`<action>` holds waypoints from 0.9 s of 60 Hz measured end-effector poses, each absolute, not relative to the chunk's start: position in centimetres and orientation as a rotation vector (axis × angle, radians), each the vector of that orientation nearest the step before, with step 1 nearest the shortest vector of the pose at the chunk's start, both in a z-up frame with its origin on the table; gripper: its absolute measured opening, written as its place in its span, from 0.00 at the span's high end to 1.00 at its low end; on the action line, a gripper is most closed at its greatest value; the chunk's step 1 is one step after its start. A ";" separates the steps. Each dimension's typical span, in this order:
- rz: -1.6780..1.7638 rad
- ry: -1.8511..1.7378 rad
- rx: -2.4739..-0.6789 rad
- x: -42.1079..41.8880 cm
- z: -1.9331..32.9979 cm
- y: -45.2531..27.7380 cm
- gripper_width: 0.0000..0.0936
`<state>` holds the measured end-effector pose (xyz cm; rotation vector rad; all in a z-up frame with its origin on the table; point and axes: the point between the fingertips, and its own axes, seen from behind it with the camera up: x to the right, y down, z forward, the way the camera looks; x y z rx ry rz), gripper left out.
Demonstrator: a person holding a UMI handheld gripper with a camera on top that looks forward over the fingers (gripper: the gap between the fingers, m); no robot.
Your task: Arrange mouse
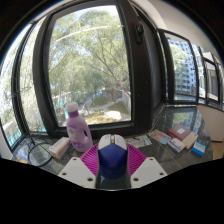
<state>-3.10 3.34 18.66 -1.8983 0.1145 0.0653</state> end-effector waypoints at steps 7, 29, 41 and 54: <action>0.026 0.091 -2.095 0.0 8.0 1.8 0.63; 0.003 0.045 -2.253 1.5 -1.1 -0.6 0.41; -0.043 0.021 -2.212 1.6 3.0 -2.8 0.09; -0.105 0.030 -2.110 0.8 10.9 -9.4 0.09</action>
